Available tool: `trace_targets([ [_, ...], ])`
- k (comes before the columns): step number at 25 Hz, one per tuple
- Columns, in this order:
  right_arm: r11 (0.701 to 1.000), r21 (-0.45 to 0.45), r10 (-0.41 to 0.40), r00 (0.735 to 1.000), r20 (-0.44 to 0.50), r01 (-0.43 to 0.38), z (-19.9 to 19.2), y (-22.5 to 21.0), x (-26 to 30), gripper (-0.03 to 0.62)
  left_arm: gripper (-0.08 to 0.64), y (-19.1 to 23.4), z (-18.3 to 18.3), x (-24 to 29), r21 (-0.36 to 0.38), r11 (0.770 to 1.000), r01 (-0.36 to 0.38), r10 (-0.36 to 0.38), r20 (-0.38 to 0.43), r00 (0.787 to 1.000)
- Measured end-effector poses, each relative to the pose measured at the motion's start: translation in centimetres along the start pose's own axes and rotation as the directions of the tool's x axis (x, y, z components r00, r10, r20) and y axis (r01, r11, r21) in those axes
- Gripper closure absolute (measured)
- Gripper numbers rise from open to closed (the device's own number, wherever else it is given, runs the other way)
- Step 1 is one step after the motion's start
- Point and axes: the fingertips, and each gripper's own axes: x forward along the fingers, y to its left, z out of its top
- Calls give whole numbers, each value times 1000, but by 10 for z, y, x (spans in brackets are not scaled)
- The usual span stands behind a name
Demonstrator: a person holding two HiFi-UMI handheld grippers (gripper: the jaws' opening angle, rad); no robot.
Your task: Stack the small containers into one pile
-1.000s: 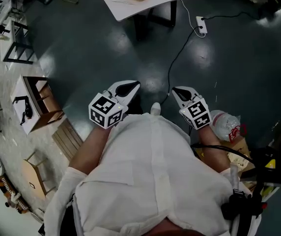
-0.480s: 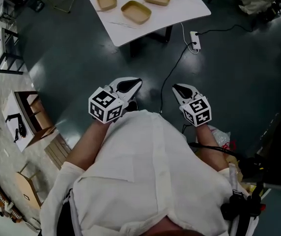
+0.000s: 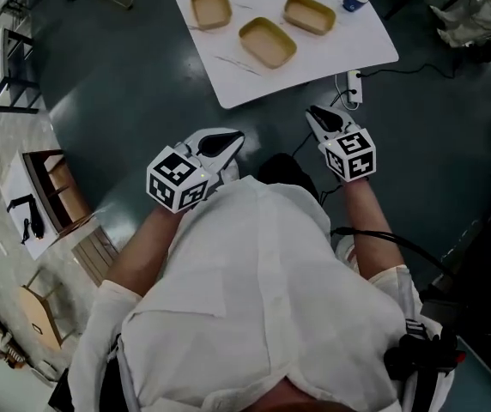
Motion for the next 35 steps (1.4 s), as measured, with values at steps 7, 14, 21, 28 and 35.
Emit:
trace_targets([
  [7,995,-44,89,996,-23,-90,47,-90,88,520,552,54,28,23,-87,984,-155,159,36,987],
  [14,977,-109,170,978,-125,-183,60,-141,175,508,552,89,67,47,-147,946,-288,299,60,952],
  [21,959,-62,262,949,-175,-276,51,-157,233,497,552,112,88,65,-184,900,-396,413,65,908],
  [28,934,-43,340,918,-205,-356,52,-158,253,554,552,122,89,71,-233,853,-467,488,40,872],
  [35,898,-49,420,884,-203,-438,54,-151,235,575,552,129,96,79,-238,847,-475,497,40,867],
])
